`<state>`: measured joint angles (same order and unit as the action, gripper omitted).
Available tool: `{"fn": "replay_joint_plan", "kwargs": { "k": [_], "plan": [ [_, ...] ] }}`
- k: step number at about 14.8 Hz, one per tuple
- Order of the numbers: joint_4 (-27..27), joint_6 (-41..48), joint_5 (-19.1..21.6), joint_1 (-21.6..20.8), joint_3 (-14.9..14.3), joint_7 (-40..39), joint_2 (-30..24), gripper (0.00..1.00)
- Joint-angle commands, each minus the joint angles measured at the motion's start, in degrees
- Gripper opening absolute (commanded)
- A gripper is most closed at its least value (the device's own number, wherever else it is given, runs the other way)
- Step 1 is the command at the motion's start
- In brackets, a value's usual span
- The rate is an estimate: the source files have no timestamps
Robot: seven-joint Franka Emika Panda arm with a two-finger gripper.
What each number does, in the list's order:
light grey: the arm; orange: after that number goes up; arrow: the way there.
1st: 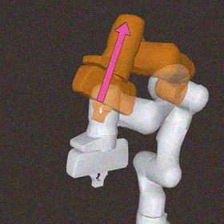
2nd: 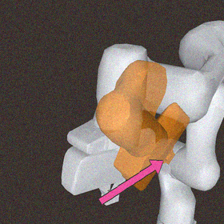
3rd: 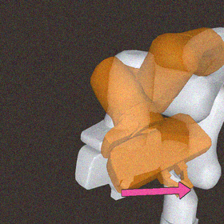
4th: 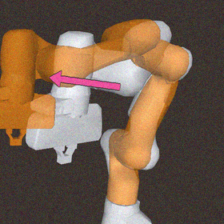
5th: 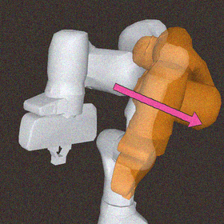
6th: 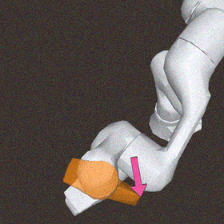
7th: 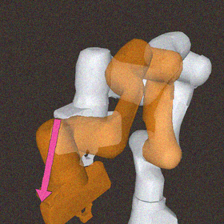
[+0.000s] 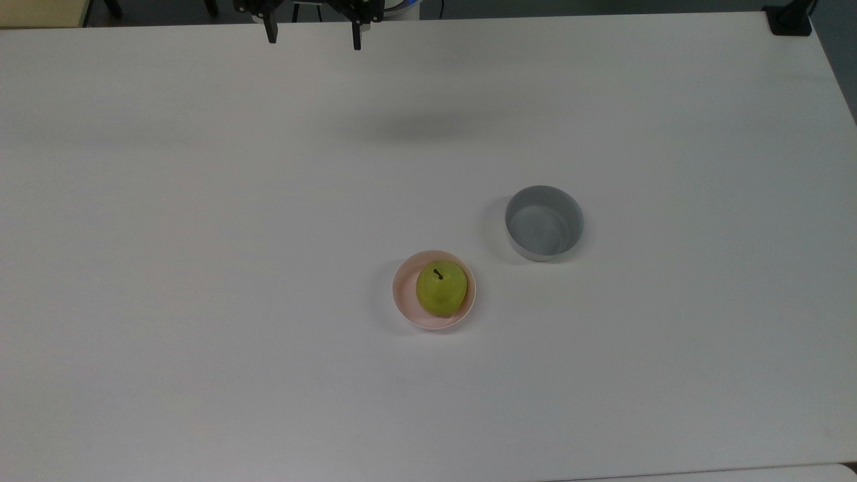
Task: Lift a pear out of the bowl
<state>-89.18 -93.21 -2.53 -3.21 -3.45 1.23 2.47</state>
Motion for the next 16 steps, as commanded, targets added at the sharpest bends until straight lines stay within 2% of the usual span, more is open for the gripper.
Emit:
{"fn": "replay_joint_plan", "kwargs": {
  "k": [1, 16],
  "plan": [
    [-1.3, 1.3, 0.6, -0.1, -0.2, -1.2, -1.5, 1.0],
    [-1.4, 0.4, 0.5, -0.4, -0.2, -1.3, -1.1, 1.0]
  ]
}}
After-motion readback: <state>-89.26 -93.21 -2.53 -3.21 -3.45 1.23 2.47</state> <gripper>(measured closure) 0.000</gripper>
